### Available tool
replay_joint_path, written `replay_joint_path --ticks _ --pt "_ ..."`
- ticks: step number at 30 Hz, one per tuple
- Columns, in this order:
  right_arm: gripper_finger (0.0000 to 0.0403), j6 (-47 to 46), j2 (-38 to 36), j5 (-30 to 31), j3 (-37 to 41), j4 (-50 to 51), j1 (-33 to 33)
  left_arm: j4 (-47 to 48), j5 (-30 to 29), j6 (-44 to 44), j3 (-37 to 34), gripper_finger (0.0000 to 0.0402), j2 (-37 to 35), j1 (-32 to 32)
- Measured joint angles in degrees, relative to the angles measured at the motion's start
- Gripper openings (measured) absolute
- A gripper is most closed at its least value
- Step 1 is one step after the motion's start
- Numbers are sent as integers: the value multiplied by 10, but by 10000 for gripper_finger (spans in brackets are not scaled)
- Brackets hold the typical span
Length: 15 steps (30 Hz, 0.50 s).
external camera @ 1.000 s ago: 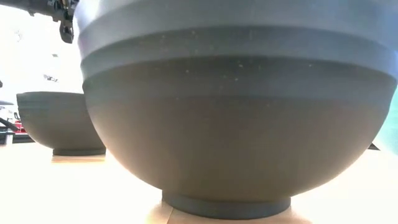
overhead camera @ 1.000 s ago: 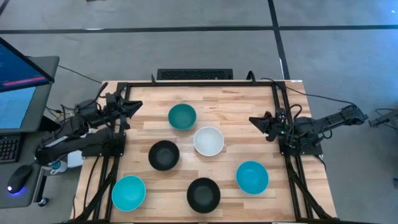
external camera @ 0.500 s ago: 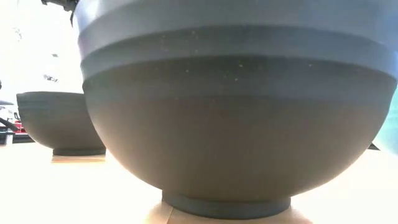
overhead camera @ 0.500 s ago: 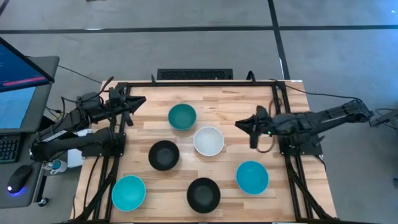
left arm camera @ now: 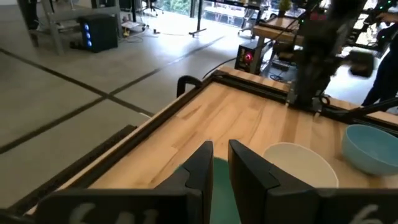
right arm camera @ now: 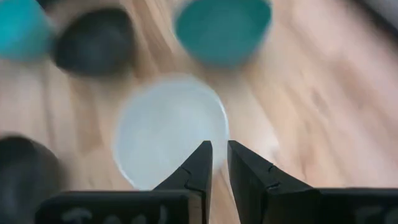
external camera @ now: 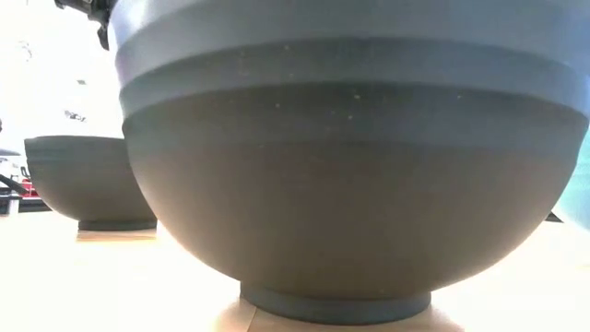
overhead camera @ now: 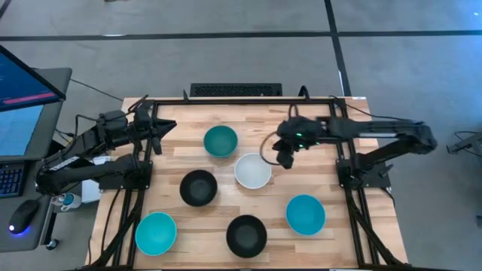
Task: Nest bowls inside each other
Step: Stack the white bowl on top of the bottom black bowl
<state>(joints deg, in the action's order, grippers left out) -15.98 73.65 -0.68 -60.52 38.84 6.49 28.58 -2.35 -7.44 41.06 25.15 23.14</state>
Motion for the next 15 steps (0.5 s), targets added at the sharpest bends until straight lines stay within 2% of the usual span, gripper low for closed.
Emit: replay_joint_path --ticks 3,8,11,15 --pt "74 0 50 -31 0 15 24 -4 0 2 0 41 0 0" --pt "74 27 91 -35 -2 -74 32 -38 6 11 0 41 0 0" --pt "74 30 115 -44 -10 -73 34 -49 7 12 0 41 0 0" --pt "74 45 143 -71 -24 -61 34 -45 64 24 0 41 0 0"
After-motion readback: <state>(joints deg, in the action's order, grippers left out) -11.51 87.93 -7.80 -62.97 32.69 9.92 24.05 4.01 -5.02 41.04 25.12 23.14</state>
